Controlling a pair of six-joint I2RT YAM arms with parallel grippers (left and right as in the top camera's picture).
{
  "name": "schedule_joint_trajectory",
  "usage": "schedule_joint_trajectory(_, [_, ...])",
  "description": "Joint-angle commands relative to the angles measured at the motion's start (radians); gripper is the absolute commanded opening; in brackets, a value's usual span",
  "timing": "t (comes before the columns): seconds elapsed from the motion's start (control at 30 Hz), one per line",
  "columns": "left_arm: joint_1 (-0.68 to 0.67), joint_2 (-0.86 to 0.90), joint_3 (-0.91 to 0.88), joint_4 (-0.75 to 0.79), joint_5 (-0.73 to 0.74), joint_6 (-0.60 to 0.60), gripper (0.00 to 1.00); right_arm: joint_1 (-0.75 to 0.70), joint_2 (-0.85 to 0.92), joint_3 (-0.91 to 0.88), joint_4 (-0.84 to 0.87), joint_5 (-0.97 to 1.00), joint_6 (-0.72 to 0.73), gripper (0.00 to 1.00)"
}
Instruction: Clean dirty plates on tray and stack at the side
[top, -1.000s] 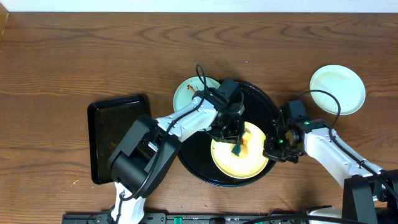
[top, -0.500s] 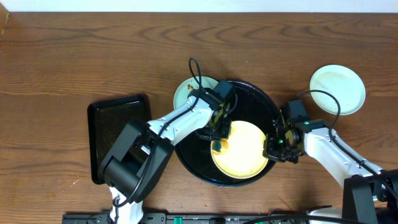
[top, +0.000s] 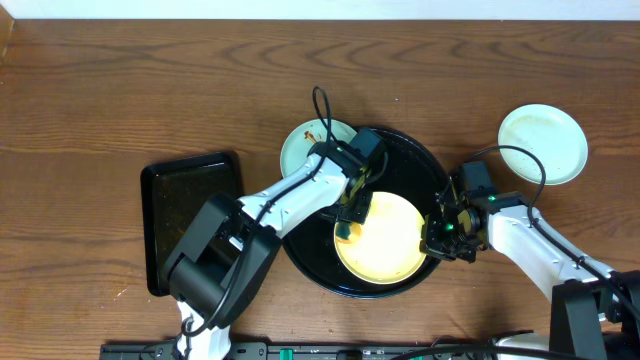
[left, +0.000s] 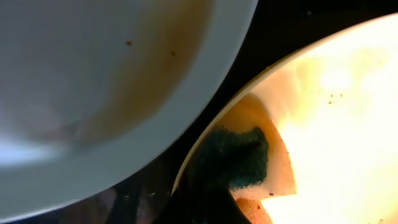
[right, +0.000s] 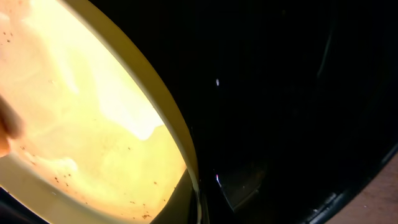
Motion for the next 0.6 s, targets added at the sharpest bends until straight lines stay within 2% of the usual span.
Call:
schedule_joint_trajectory(0.0, [0.01, -0.015, 0.056, -0.043, -0.237, 0.023, 0.07, -0.01, 0.019, -0.027, -0.024, 0.128, -0.004, 0.01])
schedule_joint_trajectory(0.33, [-0.044, -0.137, 0.18, -0.128, -0.246, 0.018, 0.07, -0.01, 0.018, -0.026, -0.008, 0.127, -0.005, 0.02])
schedule_joint_trajectory(0.57, [-0.015, -0.232, 0.238, -0.205, -0.428, 0.014, 0.07, -0.009, 0.017, 0.027, -0.003, 0.101, -0.005, 0.02])
